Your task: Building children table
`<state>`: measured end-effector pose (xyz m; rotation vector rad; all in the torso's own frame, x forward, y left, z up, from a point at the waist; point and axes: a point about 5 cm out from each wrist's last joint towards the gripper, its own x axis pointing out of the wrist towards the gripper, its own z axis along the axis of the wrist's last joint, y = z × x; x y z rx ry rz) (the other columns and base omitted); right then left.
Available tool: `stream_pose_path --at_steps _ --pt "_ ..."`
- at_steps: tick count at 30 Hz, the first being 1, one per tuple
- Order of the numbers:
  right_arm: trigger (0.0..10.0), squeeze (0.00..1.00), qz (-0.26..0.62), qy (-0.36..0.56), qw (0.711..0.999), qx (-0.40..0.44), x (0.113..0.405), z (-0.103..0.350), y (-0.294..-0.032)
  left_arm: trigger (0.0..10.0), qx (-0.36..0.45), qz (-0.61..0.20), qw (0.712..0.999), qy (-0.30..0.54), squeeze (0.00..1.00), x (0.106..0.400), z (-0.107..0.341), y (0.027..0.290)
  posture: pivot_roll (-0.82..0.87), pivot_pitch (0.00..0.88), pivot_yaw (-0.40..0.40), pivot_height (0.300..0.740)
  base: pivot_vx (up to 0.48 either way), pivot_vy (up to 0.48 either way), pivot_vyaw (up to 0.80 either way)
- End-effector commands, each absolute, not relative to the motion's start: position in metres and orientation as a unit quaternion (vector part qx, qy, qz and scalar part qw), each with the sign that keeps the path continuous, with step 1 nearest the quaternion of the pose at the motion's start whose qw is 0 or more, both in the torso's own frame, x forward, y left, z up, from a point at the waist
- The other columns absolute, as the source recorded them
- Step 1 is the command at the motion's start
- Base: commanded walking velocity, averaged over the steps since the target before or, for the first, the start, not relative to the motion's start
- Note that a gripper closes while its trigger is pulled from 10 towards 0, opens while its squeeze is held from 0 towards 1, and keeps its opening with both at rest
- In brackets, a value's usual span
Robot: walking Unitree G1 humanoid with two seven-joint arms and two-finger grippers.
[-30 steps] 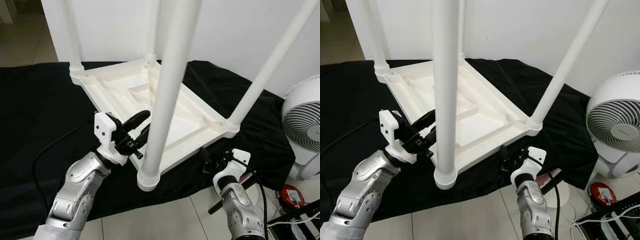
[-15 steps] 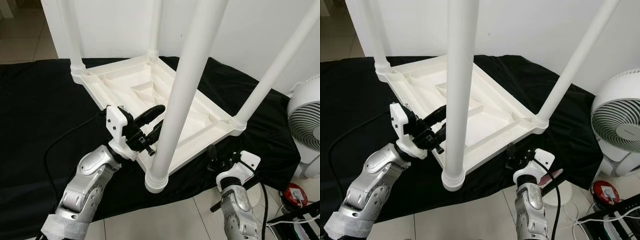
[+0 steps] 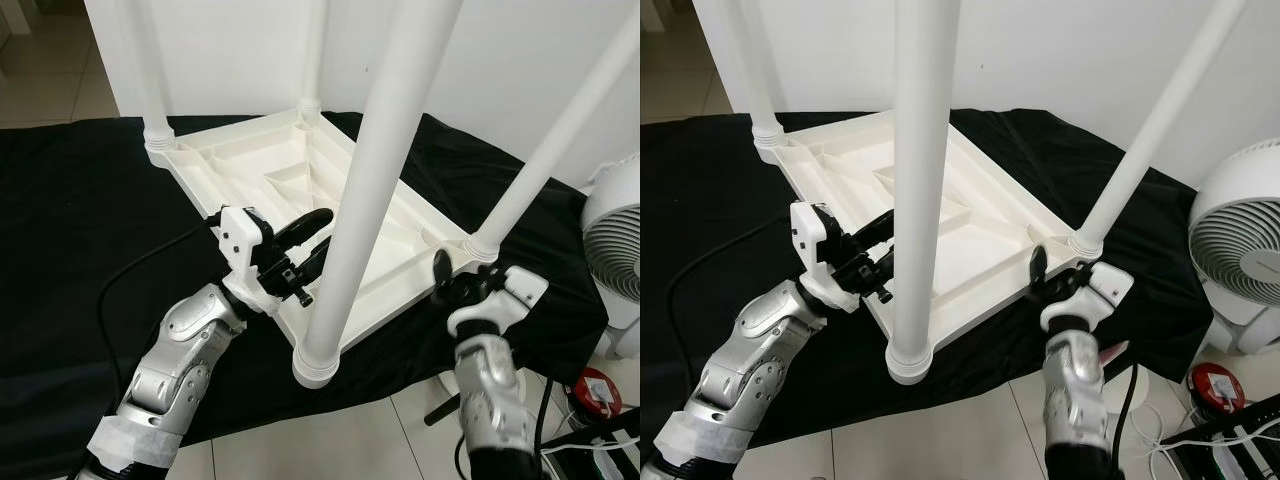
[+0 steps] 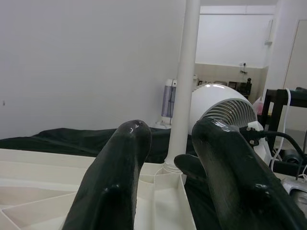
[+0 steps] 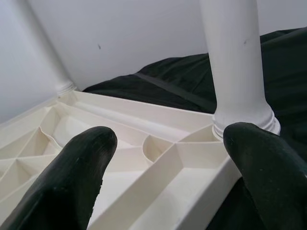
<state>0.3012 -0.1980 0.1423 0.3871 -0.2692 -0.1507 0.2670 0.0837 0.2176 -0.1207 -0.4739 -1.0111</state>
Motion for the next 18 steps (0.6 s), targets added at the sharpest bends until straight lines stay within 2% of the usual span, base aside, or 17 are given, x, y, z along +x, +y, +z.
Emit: stream_pose_path --at_steps 1,8,18 --pt "10.0 0.0 -0.093 -0.106 0.969 0.205 0.303 0.132 -0.204 10.0 -0.037 -0.556 0.797 -0.232 0.0 0.259 0.217 0.077 0.04 0.082 -0.072 0.74 0.0 0.0 0.0" --pt "10.0 0.0 -0.117 -0.09 0.962 0.23 0.32 0.134 -0.214 10.0 -0.028 -0.558 0.794 -0.242 0.0 0.261 0.221 0.077 0.05 0.082 -0.078 0.74 0.0 0.0 0.0" --pt "10.0 0.0 -0.127 -0.071 0.948 0.282 0.329 0.127 -0.208 10.0 -0.023 -0.553 0.795 -0.247 0.0 0.263 0.224 0.079 0.06 0.085 -0.079 0.74 0.0 0.0 0.0"
